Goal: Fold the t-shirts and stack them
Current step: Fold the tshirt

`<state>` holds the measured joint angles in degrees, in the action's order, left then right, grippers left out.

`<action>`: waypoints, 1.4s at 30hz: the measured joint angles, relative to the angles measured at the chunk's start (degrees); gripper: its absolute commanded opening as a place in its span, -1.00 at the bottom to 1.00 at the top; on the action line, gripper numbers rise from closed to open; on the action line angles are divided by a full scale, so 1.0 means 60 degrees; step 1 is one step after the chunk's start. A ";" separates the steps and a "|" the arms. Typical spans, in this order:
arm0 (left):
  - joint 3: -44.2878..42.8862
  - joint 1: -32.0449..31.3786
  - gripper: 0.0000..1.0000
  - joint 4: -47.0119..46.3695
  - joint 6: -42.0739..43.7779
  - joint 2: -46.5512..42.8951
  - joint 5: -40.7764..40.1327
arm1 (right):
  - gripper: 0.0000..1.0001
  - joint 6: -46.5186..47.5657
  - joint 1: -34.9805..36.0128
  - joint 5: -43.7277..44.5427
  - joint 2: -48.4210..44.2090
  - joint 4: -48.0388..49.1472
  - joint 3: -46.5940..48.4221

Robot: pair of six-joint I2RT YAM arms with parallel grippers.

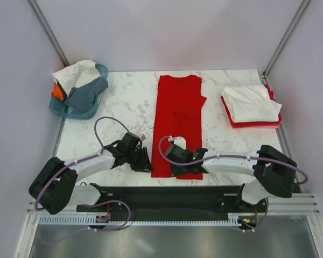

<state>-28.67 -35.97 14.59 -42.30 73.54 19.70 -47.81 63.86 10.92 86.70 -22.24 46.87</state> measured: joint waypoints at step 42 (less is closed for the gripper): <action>0.0372 -0.0029 -0.36 -0.0251 0.0004 0.0058 0.0506 | -0.14 -0.1741 0.0543 0.0809 -0.1599 -0.1118 -0.0521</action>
<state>-26.44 -36.14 13.08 -42.28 73.89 22.74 -58.26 67.11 15.77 77.10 -28.95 43.75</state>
